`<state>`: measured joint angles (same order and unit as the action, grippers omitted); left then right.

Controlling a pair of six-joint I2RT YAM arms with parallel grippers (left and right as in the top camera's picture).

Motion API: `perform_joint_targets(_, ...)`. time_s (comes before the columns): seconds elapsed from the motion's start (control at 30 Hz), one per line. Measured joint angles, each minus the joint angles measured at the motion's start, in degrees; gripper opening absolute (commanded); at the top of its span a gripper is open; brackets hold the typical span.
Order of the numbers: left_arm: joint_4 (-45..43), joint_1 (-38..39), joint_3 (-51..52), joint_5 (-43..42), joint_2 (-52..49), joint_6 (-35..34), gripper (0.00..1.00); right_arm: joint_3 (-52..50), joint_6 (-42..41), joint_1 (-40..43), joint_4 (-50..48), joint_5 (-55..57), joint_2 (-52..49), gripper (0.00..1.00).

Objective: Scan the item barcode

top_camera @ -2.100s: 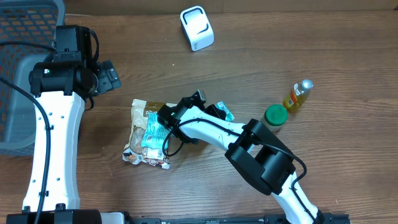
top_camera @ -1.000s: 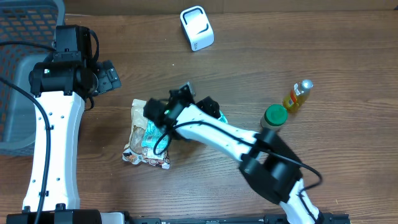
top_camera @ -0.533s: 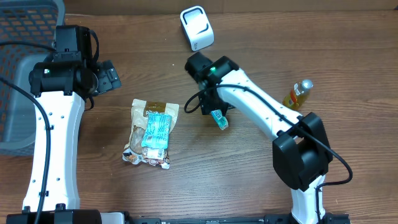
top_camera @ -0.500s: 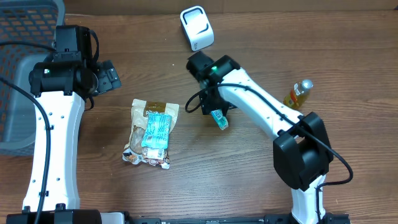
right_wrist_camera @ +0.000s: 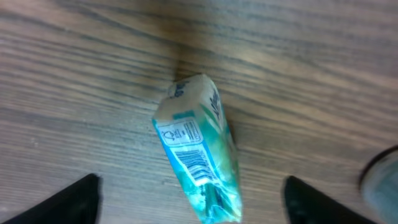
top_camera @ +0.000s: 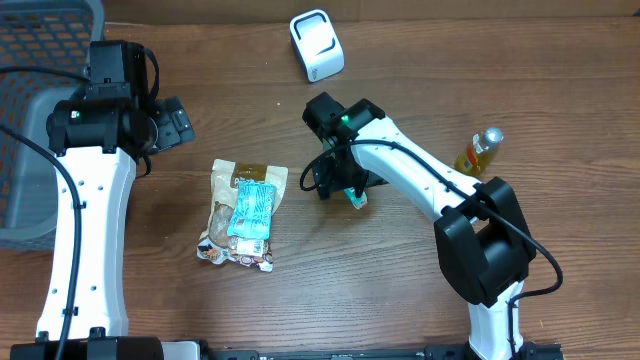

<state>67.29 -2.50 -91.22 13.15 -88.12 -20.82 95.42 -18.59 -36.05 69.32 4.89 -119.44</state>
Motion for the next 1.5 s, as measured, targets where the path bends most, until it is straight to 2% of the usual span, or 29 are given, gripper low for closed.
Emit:
perform_joint_targets(0.17,0.0,0.0,0.0,0.0,0.0,0.0,1.00,-3.6,0.6,0.0,-3.0,-0.2,0.0,0.74)
perform_joint_targets(0.3,0.0,0.0,0.0,0.0,0.0,0.0,0.99,-6.4,0.7,0.0,-6.4,-0.2,0.0,0.67)
perform_joint_targets(0.4,0.0,0.0,0.0,0.0,0.0,0.0,1.00,-8.2,0.9,0.0,-8.6,-0.1,0.0,0.30)
perform_joint_targets(0.47,0.0,0.0,0.0,0.0,0.0,0.0,1.00,-9.2,0.9,0.0,-9.9,0.1,0.0,0.12)
perform_joint_targets(0.5,0.0,0.0,0.0,0.0,0.0,0.0,1.00,-9.7,0.7,0.0,-10.2,0.4,0.0,0.10)
perform_joint_targets(0.57,0.0,0.0,0.0,0.0,0.0,0.0,1.00,-10.1,0.9,0.0,-10.3,1.0,0.0,0.13)
perform_joint_targets(0.63,0.0,0.0,0.0,0.0,0.0,0.0,1.00,-10.1,0.9,0.0,-10.5,1.4,0.0,0.59)
perform_joint_targets(0.73,0.0,0.0,0.0,0.0,0.0,0.0,0.99,-10.3,0.8,0.0,-11.5,1.6,0.0,0.69)
perform_joint_targets(0.83,0.0,0.0,0.0,0.0,0.0,0.0,1.00,-10.5,1.1,0.0,-13.2,2.0,0.0,0.69)
perform_joint_targets(0.87,0.0,0.0,0.0,0.0,0.0,0.0,1.00,-10.5,1.0,0.0,-14.2,2.0,0.0,0.65)
perform_joint_targets(0.93,0.0,0.0,0.0,0.0,0.0,0.0,1.00,-10.5,0.9,0.0,-16.3,2.0,0.0,0.47)
perform_joint_targets(0.97,0.0,0.0,0.0,0.0,0.0,0.0,1.00,-10.5,0.8,0.0,-17.2,2.0,0.0,0.32)
perform_joint_targets(1.0,0.0,0.0,0.0,0.0,0.0,0.0,0.99,-10.5,1.0,0.0,-17.9,2.0,0.0,0.23)
perform_joint_targets(1.03,0.0,0.0,0.0,0.0,0.0,0.0,1.00,-10.5,1.0,0.0,-18.4,2.1,0.0,0.22)
perform_joint_targets(1.07,0.0,0.0,0.0,0.0,0.0,0.0,1.00,-10.5,1.0,0.0,-18.9,2.1,0.0,0.25)
perform_joint_targets(1.13,0.0,0.0,0.0,0.0,0.0,0.0,1.00,-10.5,0.8,0.0,-19.3,2.1,0.0,0.51)
perform_joint_targets(1.17,0.0,0.0,0.0,0.0,0.0,0.0,1.00,-10.5,0.7,0.0,-19.6,2.2,0.0,0.72)
perform_joint_targets(1.2,0.0,0.0,0.0,0.0,0.0,0.0,1.00,-10.5,0.8,0.0,-19.7,2.2,0.0,0.86)
perform_joint_targets(1.27,0.0,0.0,0.0,0.0,0.0,0.0,1.00,-10.5,0.8,0.0,-19.9,2.2,0.0,0.85)
perform_joint_targets(1.33,0.0,0.0,0.0,0.0,0.0,0.0,0.99,-10.5,1.3,0.0,-19.9,2.2,0.0,0.66)
perform_joint_targets(1.4,0.0,0.0,0.0,0.0,0.0,0.0,1.00,-10.5,1.5,0.0,-20.1,2.2,0.0,0.11)
perform_joint_targets(1.43,0.0,0.0,0.0,0.0,0.0,0.0,0.99,-10.5,1.1,0.0,-20.0,2.2,0.0,0.08)
perform_joint_targets(1.47,0.0,0.0,0.0,0.0,0.0,0.0,1.00,-10.5,1.0,0.0,-20.2,2.2,0.0,0.24)
perform_joint_targets(1.5,0.0,0.0,0.0,0.0,0.0,0.0,1.00,-10.5,1.0,0.0,-20.3,2.2,0.0,0.54)
